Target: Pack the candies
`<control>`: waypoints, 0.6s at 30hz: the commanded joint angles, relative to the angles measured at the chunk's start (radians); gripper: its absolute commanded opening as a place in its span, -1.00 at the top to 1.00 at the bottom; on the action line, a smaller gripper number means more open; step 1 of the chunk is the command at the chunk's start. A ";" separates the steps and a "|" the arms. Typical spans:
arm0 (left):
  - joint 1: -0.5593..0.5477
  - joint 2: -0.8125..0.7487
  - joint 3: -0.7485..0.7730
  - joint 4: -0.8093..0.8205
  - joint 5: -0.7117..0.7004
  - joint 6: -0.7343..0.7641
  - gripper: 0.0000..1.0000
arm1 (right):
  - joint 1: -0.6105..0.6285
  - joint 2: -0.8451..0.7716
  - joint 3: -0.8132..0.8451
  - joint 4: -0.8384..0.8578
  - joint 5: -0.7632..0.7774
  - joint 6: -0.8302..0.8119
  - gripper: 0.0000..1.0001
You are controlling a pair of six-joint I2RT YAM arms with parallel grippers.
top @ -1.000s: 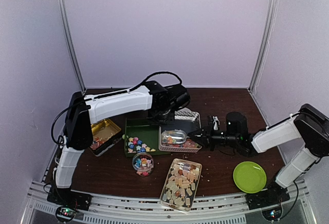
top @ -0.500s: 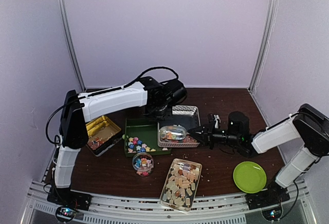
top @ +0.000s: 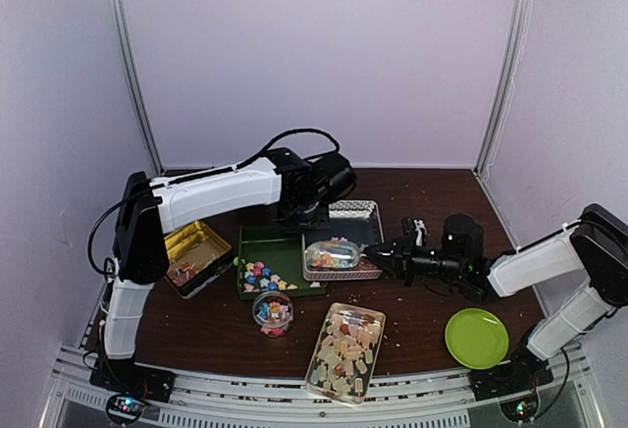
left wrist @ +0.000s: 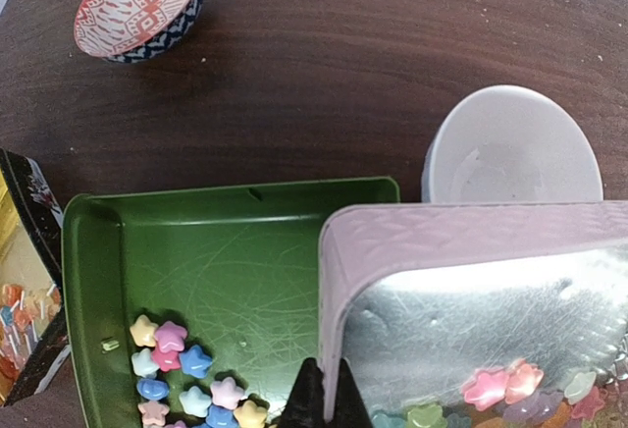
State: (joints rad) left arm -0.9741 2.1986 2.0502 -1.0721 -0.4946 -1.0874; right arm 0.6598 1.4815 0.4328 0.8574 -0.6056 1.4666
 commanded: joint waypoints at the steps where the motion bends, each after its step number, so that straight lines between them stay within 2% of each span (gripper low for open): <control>1: 0.009 -0.065 -0.002 0.060 -0.013 -0.029 1.00 | -0.010 -0.046 -0.013 0.028 0.001 -0.001 1.00; 11: 0.009 -0.064 0.005 0.052 -0.014 -0.034 1.00 | -0.026 -0.050 -0.049 0.092 0.019 0.036 1.00; 18: 0.011 -0.065 0.007 0.051 -0.015 -0.039 1.00 | -0.025 0.008 -0.097 0.308 0.062 0.159 1.00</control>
State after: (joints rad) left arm -0.9722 2.1986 2.0399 -1.0698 -0.4946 -1.0992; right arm 0.6407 1.4570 0.3622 0.9718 -0.5819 1.5394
